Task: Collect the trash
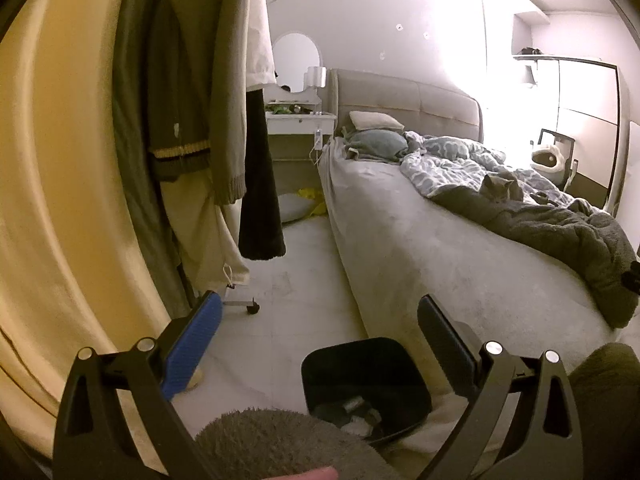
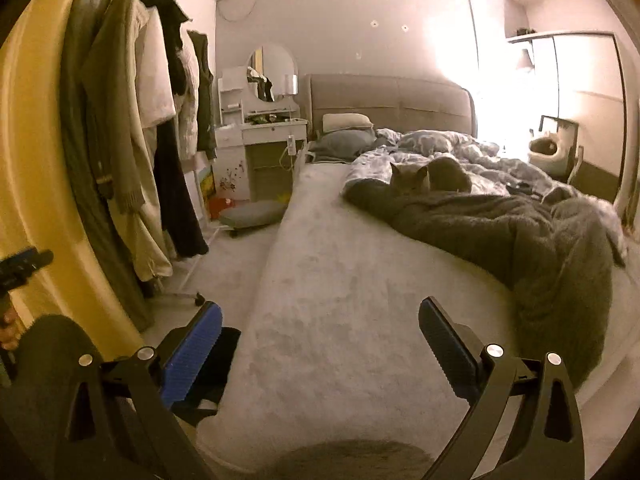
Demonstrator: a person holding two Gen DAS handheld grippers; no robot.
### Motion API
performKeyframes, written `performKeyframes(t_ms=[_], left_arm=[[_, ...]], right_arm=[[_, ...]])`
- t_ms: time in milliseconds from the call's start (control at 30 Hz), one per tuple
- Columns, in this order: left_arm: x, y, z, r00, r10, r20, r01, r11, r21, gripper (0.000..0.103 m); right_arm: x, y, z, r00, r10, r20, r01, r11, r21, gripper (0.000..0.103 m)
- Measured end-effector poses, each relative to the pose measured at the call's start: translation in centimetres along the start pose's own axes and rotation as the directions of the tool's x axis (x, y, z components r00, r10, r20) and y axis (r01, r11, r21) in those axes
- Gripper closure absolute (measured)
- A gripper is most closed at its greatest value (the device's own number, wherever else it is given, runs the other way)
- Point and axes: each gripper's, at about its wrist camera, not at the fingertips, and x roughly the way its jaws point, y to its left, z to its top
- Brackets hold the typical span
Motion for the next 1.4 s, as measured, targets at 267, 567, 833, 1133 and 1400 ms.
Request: performKeyframes(t_ms=[267, 567, 833, 1133, 1400], left_arm=[[0.3, -0.6, -0.1, 0.999, -0.034, -0.013, 0.034, 0.999, 0.022, 0.003], [0.7, -0.8, 0.0, 0.999, -0.041, -0.032, 0.042, 0.999, 0.035, 0.003], [0.8, -1.0, -0.1, 0.998, -0.046, -0.045, 0.047, 0.998, 0.035, 0.003], [0.9, -1.0, -0.1, 0.998, -0.049, -0.047, 0.050, 0.998, 0.021, 0.003], [0.8, -0.8, -0.1, 0.998, -0.051, -0.047, 0.051, 0.999, 0.007, 0.003]], right_arm=[[-1.8, -2.0, -0.7, 0.995, 0.067, 0.069, -0.072, 0.995, 0.065, 0.003], [-1.9, -1.7, -0.6, 0.994, 0.085, 0.067, -0.088, 0.995, 0.046, 0.003], [-2.0, -2.3, -0.4, 0.993, 0.096, 0.070, -0.102, 0.991, 0.082, 0.003], [-2.1, -2.4, -0.5, 0.993, 0.097, 0.070, -0.103, 0.991, 0.088, 0.003], [-2.1, -2.4, -0.5, 0.993, 0.097, 0.072, -0.103, 0.991, 0.088, 0.003]])
